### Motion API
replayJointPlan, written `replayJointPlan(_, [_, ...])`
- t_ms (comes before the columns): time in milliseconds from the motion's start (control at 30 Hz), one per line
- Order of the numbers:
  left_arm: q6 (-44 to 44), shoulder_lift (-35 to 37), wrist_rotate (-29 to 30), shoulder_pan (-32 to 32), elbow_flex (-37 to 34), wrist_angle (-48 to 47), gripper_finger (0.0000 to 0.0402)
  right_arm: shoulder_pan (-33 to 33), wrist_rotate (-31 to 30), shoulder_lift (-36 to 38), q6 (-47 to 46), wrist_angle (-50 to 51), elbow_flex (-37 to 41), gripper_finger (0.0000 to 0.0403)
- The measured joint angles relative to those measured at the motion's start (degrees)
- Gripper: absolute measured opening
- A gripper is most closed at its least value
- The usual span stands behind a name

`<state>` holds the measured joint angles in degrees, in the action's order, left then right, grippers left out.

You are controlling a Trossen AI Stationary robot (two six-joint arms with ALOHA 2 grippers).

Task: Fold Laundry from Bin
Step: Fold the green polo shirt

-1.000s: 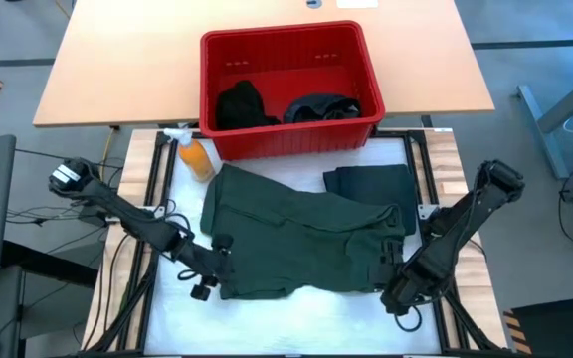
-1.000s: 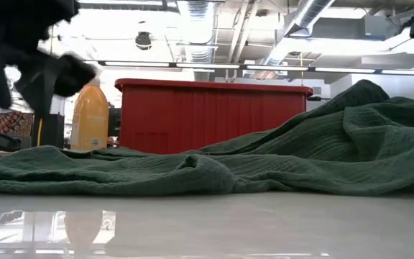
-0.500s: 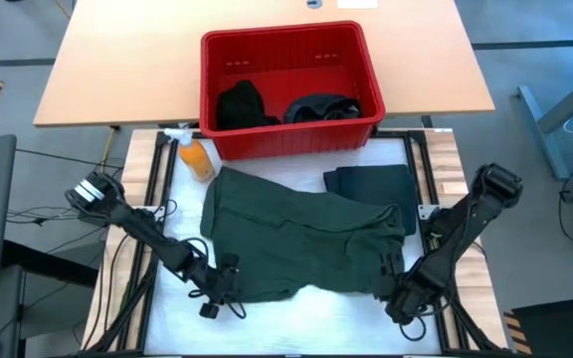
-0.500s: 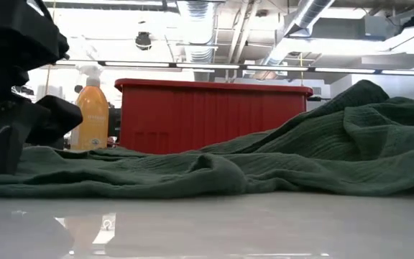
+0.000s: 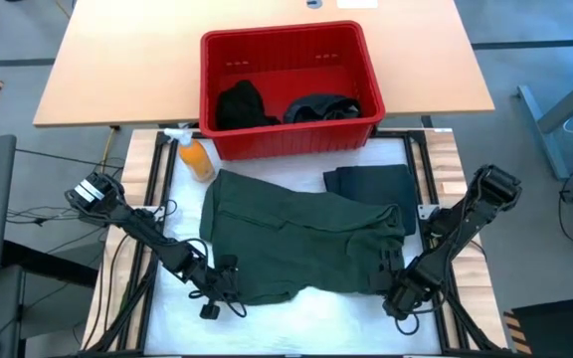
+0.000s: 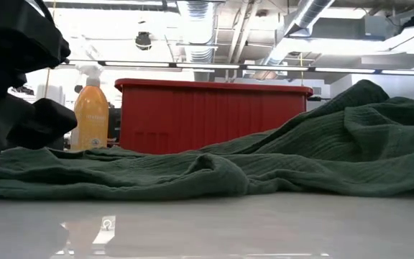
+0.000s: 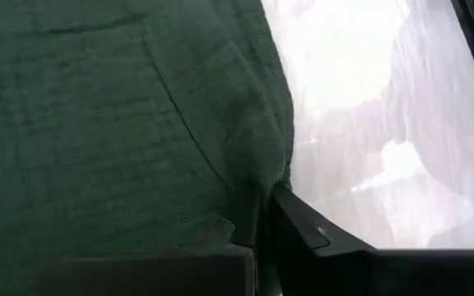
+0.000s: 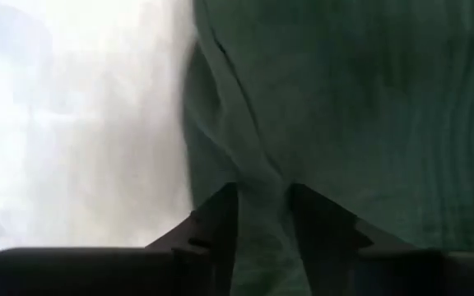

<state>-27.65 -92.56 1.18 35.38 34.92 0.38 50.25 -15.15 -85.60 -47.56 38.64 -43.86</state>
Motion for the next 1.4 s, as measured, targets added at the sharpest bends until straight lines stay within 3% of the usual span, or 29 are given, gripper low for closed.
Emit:
replayJointPlan(167, [-1.5, 1.7, -0.9, 0.0, -0.2, -1.7, 0.0001, -1.4, 0.4, 0.2, -1.6, 0.8, 0.8, 0.0079])
replayJointPlan(333, [-2.2, 9.1, 1.2, -1.6, -0.6, -10.7, 0.0000, -2.9, 3.0, 3.3, -0.5, 3.6, 0.8, 0.0014])
replayJointPlan(533, [-2.2, 23.8, 4.3, -4.6, -0.5, -21.4, 0.0000, -3.8, 3.4, 10.8, 0.6, 12.9, -4.2, 0.0023])
replayJointPlan(633, [-2.5, 31.4, 5.8, -6.4, -0.5, -25.5, 0.0000, -4.6, 6.7, 14.2, 3.9, 17.0, -8.7, 0.0016])
replayJointPlan(867, [-3.3, 45.1, 8.1, -8.9, -0.4, -29.5, 0.0000, -7.6, 11.4, 16.0, 6.0, 15.3, -17.5, 0.0015])
replayJointPlan(1133, [-5.7, 51.2, 4.9, -8.9, -0.3, -34.4, 0.0000, -9.5, 31.3, 9.3, 0.6, 2.9, -18.4, 0.0015])
replayJointPlan(1400, [-7.9, 50.8, -6.3, -8.9, -0.3, -35.5, 0.0000, -9.6, 37.8, 2.1, -1.7, 0.6, -18.4, 0.0020])
